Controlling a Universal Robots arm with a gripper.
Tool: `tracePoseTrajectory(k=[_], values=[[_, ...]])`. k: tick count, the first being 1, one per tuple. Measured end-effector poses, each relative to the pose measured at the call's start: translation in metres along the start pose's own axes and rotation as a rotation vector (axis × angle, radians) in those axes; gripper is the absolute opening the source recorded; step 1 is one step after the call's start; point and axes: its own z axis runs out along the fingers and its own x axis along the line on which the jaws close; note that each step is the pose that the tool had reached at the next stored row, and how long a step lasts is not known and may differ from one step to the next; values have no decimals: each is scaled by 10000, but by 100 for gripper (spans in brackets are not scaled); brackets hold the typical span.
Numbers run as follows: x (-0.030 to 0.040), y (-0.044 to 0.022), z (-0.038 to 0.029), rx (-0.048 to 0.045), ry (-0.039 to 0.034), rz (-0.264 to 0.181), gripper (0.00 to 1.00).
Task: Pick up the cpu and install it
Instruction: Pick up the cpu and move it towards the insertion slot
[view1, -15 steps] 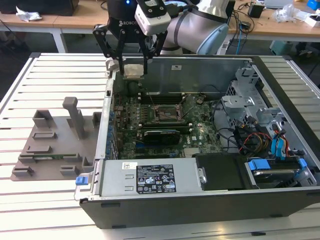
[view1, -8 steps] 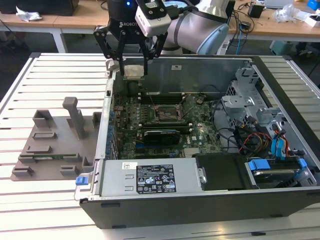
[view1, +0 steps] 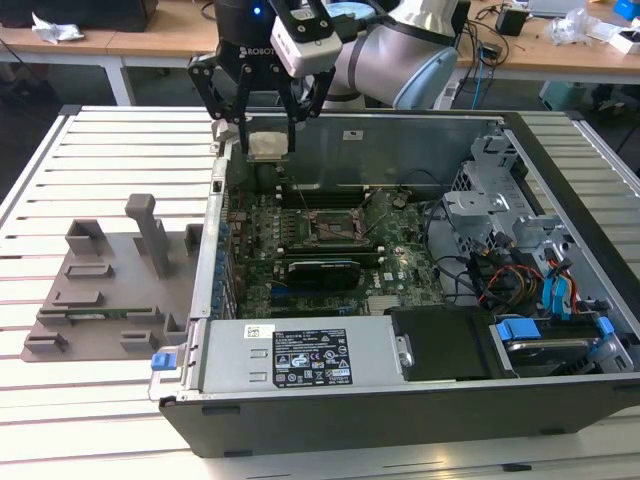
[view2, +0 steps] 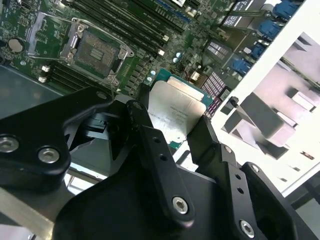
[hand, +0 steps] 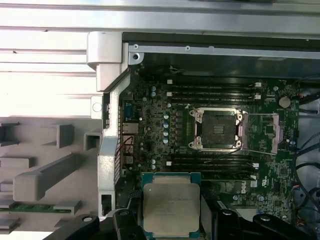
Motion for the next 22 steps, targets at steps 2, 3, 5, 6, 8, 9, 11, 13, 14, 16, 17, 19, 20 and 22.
tracePoseTrajectory(k=[2, 3, 5, 6, 8, 9, 11, 13, 14, 16, 17, 19, 20, 22], values=[[0, 0, 7, 0, 0, 0, 55], [0, 0, 13, 1, 1, 0, 55], [0, 1, 20, 0, 0, 0, 55], [0, 1, 24, 0, 0, 0, 55], [0, 1, 31, 1, 0, 0, 55], [0, 1, 35, 0, 0, 0, 55], [0, 1, 46, 0, 0, 0, 55], [0, 2, 58, 0, 0, 0, 55], [0, 2, 64, 0, 0, 0, 55], [-2, 2, 73, 1, 0, 0, 55], [-3, 2, 79, 1, 0, 0, 55], [-7, 3, 91, 2, 0, 0, 55], [-8, 3, 94, 1, 0, 0, 55], [-15, 5, 101, 2, -1, 0, 55]])
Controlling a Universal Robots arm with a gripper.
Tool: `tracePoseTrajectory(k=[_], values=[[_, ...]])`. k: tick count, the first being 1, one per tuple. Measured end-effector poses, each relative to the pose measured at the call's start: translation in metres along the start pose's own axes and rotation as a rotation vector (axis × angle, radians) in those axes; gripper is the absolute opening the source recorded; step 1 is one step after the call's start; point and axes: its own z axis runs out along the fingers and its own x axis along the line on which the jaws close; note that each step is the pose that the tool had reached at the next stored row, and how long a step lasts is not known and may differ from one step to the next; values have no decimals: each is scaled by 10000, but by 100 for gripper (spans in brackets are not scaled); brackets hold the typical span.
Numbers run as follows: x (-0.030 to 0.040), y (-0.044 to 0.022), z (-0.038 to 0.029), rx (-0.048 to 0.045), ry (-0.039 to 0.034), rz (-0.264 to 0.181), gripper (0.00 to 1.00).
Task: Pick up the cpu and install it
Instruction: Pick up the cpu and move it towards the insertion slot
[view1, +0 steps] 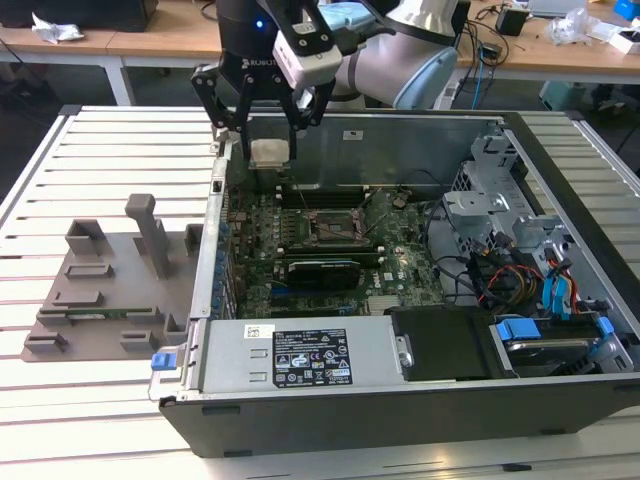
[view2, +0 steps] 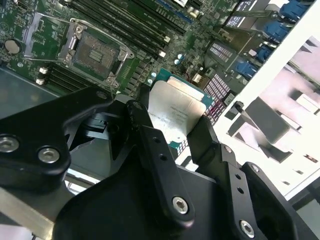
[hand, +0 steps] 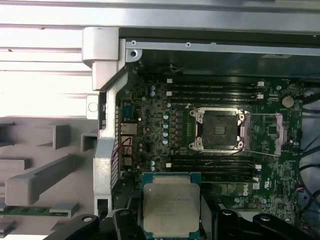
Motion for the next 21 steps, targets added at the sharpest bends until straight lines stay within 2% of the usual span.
tracePoseTrajectory(k=[17, 21], values=[[-82, 43, 42, 14, 2, -4, 55], [-96, 58, 72, 17, 1, -5, 55]])
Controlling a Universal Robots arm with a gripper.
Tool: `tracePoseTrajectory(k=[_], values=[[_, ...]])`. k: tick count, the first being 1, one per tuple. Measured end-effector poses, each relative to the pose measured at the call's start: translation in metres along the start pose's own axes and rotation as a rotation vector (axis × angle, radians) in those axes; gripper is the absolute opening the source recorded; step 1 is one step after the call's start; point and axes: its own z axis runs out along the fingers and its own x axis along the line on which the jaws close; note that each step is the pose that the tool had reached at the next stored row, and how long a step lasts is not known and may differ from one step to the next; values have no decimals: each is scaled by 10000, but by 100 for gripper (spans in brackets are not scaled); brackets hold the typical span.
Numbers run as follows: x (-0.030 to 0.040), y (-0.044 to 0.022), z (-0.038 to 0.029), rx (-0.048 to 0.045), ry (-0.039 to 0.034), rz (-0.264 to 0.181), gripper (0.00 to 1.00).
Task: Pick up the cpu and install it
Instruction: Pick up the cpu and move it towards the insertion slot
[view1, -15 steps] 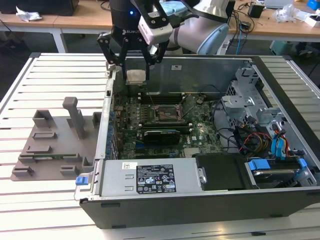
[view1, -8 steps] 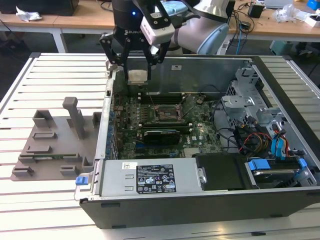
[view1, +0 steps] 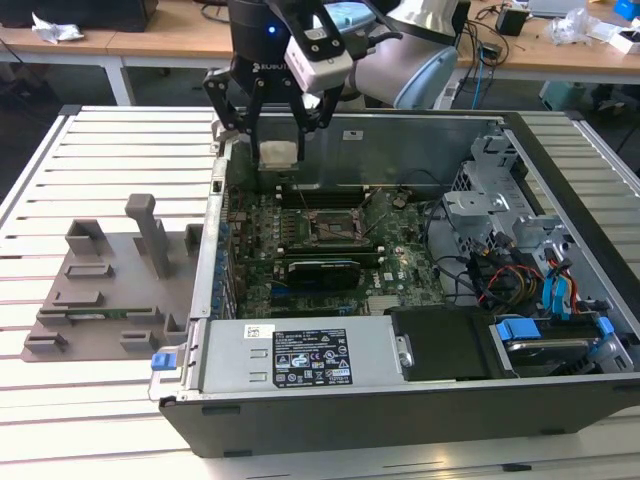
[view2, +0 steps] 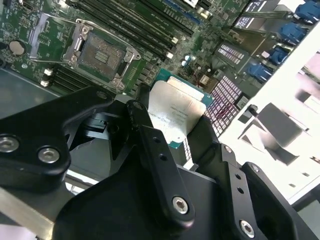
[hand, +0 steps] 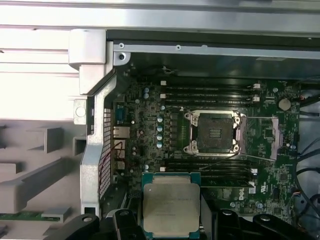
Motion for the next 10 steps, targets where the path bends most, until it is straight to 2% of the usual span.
tracePoseTrajectory(k=[6, 10], values=[[-31, 98, 47, 3, 0, -12, 55], [-122, 145, 90, 11, 0, -22, 55]])
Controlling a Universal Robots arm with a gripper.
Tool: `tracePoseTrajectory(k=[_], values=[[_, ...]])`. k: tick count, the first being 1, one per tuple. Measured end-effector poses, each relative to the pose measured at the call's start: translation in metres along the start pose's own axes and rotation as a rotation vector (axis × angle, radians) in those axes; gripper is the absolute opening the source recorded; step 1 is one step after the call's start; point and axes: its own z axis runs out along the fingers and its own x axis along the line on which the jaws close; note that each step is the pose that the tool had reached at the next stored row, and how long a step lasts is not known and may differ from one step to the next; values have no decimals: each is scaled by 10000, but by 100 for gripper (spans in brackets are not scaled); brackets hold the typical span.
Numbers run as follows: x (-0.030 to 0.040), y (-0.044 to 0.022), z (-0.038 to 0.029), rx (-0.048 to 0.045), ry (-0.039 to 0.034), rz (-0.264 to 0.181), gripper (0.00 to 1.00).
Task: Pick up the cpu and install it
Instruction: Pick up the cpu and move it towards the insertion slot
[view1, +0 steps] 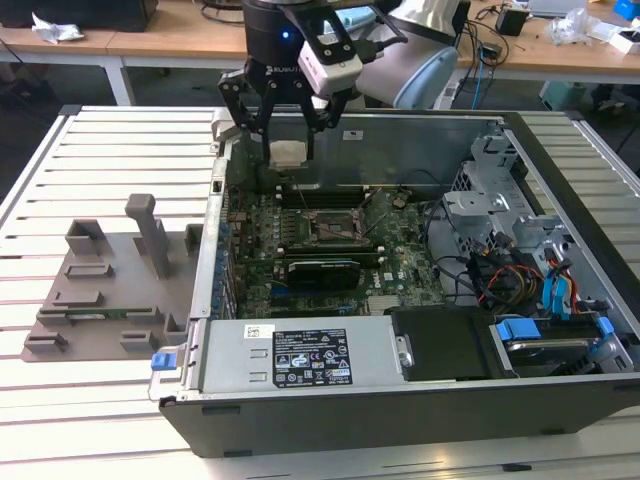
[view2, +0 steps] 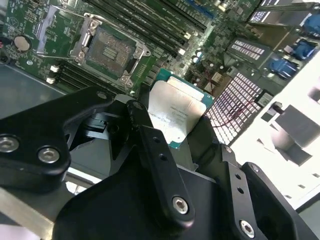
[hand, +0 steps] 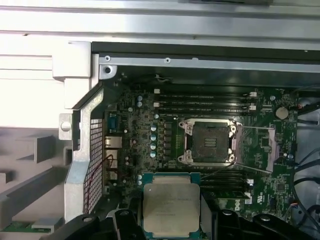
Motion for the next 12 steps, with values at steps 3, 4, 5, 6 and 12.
tracePoseTrajectory(k=[3, 4, 5, 6, 12], values=[[-70, 28, 39, 20, 1, -8, 55], [-86, 35, 47, 25, 2, -10, 55], [-97, 39, 53, 27, 1, -12, 55], [-107, 43, 59, 27, 0, -13, 55], [-157, 63, 100, 38, 0, -17, 55]])
